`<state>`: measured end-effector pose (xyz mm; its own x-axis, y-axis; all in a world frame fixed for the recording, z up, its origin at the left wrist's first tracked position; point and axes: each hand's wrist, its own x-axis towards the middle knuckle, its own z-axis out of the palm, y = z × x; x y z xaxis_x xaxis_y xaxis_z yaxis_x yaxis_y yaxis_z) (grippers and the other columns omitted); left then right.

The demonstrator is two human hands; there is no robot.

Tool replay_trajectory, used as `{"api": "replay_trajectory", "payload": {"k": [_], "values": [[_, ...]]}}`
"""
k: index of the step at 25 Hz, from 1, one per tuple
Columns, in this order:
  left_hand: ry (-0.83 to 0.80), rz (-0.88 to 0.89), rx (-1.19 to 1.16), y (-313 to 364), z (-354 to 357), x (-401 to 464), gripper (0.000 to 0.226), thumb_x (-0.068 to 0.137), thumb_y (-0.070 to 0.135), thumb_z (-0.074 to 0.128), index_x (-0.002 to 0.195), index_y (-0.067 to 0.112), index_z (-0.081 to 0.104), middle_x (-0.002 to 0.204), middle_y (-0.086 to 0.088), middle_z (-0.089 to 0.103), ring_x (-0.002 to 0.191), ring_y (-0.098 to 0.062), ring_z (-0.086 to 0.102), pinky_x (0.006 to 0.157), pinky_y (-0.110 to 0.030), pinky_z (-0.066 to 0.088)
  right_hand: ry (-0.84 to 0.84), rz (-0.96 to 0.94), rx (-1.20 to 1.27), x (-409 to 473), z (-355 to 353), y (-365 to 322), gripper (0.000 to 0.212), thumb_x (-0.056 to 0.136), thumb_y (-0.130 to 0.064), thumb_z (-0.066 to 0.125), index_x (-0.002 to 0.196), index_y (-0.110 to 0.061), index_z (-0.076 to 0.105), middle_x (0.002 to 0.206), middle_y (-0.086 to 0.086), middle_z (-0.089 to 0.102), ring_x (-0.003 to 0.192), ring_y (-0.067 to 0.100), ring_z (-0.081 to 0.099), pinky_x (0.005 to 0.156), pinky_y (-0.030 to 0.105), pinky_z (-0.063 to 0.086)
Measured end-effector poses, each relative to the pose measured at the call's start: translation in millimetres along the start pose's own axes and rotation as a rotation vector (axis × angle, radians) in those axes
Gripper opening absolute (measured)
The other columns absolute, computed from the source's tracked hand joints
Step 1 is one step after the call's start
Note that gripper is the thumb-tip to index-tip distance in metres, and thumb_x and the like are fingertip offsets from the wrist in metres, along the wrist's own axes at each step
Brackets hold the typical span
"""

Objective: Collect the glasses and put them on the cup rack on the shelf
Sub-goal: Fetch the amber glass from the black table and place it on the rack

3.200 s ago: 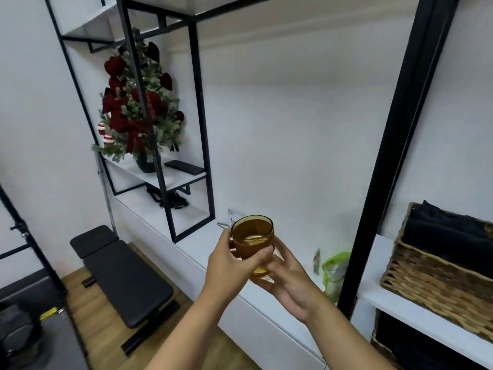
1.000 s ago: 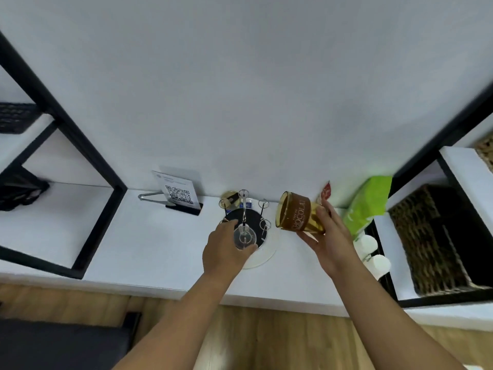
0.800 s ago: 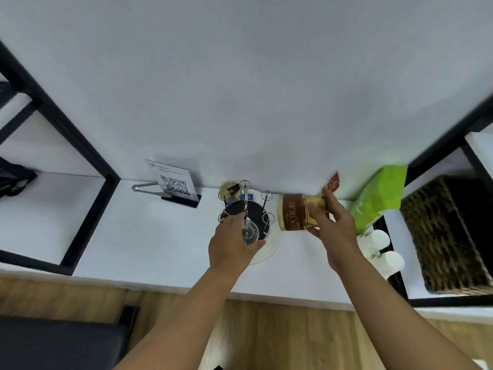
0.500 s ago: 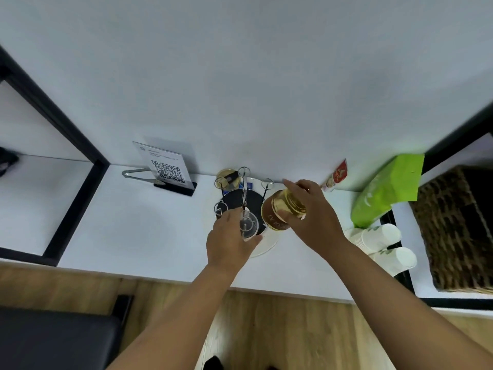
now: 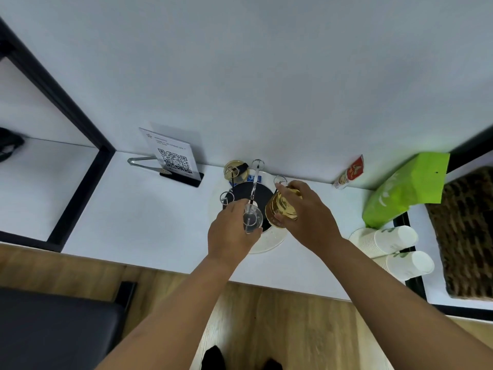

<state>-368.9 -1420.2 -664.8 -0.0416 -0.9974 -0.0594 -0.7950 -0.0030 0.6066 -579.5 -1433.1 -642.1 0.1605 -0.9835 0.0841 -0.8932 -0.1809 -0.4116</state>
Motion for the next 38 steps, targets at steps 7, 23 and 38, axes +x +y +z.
{"api": "replay_trajectory", "payload": {"k": [7, 23, 38], "values": [[-0.046, 0.04, -0.013, -15.0, -6.8, 6.9, 0.079, 0.079, 0.052, 0.084, 0.146, 0.029, 0.049, 0.141, 0.011, 0.06, 0.124, -0.012, 0.059, 0.088, -0.018, 0.043, -0.053, 0.032, 0.027, 0.0, 28.6, -6.1, 0.078, 0.085, -0.035, 0.084, 0.153, -0.028, 0.045, 0.147, 0.001, 0.05, 0.129, 0.028, 0.054, 0.085, 0.045, 0.061], [-0.057, 0.077, 0.022, -18.0, -5.8, 9.2, 0.078, 0.08, 0.054, 0.082, 0.146, 0.029, 0.049, 0.143, 0.011, 0.058, 0.124, -0.013, 0.058, 0.088, -0.018, 0.043, -0.091, 0.125, 0.033, -0.2, 54.9, -6.6, 0.076, 0.086, -0.031, 0.085, 0.152, -0.02, 0.049, 0.148, 0.004, 0.052, 0.135, 0.028, 0.049, 0.09, 0.044, 0.06], [-0.061, 0.046, 0.05, -17.1, -1.7, 8.8, 0.085, 0.086, 0.057, 0.075, 0.157, 0.027, 0.041, 0.161, 0.007, 0.045, 0.147, -0.014, 0.042, 0.11, -0.026, 0.04, -0.092, 0.121, 0.006, 4.9, 47.1, -11.8, 0.082, 0.081, -0.029, 0.089, 0.152, -0.02, 0.049, 0.15, 0.008, 0.052, 0.139, 0.031, 0.044, 0.088, 0.046, 0.06]]}}
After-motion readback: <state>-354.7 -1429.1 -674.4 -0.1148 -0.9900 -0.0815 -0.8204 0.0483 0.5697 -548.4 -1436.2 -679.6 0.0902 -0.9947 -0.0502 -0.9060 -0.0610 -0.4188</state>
